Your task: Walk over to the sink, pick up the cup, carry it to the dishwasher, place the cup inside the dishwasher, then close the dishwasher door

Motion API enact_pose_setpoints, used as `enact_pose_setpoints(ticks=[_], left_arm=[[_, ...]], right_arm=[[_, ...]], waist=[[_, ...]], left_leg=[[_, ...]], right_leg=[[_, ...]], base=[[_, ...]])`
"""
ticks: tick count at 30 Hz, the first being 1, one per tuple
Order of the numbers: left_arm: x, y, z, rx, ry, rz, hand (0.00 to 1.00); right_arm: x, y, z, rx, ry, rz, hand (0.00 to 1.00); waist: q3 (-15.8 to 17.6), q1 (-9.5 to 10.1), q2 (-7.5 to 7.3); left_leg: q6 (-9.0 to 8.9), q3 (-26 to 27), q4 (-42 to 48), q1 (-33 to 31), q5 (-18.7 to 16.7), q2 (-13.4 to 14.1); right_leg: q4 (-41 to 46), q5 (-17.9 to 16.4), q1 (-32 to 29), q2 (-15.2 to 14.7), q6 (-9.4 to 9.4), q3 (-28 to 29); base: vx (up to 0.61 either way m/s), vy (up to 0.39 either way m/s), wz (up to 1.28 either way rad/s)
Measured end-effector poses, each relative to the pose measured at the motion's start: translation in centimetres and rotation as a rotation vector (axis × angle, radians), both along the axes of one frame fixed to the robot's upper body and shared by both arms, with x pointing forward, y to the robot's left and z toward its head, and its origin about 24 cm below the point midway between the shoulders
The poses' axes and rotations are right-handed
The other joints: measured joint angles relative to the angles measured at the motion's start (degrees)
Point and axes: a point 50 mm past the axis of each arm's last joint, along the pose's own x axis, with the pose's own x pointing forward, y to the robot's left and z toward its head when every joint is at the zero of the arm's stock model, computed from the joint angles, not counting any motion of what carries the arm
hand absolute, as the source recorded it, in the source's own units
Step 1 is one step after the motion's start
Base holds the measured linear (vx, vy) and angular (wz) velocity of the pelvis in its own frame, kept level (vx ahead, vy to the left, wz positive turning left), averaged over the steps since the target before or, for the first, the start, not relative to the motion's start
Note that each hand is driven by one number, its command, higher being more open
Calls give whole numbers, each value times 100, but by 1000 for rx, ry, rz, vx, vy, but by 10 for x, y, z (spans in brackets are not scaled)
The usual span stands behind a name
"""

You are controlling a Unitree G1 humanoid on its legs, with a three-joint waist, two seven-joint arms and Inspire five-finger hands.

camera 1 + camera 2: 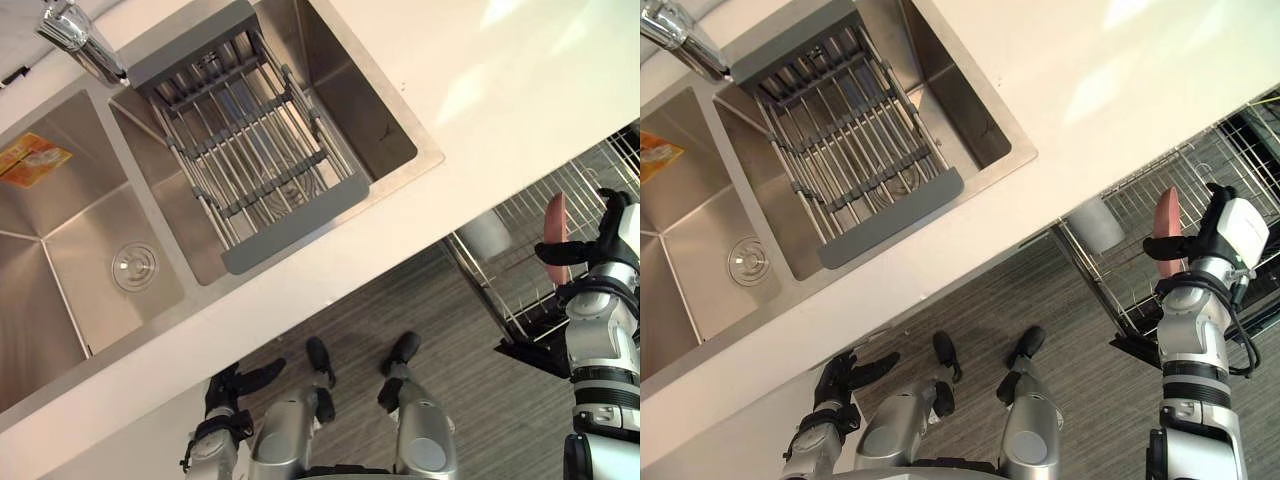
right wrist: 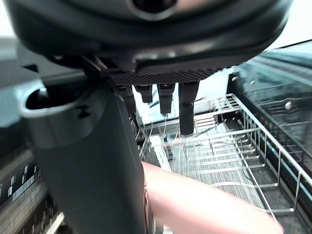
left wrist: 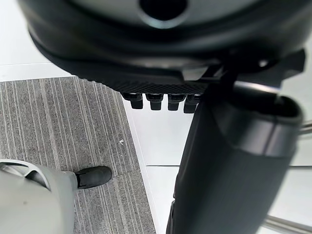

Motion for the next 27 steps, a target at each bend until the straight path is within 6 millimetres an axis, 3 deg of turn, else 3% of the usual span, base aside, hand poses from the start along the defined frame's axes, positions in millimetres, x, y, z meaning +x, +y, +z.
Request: enact_pose_setpoints(ticks=[9,14,15,20,25,27], left_arm=[[-40,8,-17,20,143,33,100],[-60,10,-24,28,208,44,100],[-67,10,-26,26,226,67,100],[-79,10,-29,42,261,76,100],[-86,9,-31,46,285,87,100],[-86,7,-32,47,287,93,100]], right_arm=[[-31,-32,1,309,-298,-159,100],[-60,-48,-19,558,-447,-251,100],[-68,-49,-30,625,-472,-282,0],[-119,-43,-94,793,-447,-489,0],[-156,-2,-161,991,-364,-633,0],[-161,7,-169,1008,-361,-645,0]], waist=[[-628,-92,-230],[-983,-149,-318],[-1084,-215,-325],[-1297,-308,-315],[-1368,-399,-303],[-1405,-386,-287]], left_leg=[[-62,-10,-259,562,-16,19],[-110,-15,-308,789,-42,21],[-121,-31,-311,832,-51,18],[-127,-67,-310,904,-48,15],[-151,-15,-471,1010,-62,38],[-149,104,-472,992,-64,65]], right_leg=[[-299,-7,556,166,69,-30],[-375,-23,798,200,125,-40],[-375,-35,849,196,141,-56],[-335,-67,935,166,175,-105],[-74,-232,907,117,164,-98],[29,-288,841,93,157,-102]], base=[[65,-7,0],[28,-3,1],[12,5,4],[-7,4,4],[-31,5,1],[9,-4,-2]])
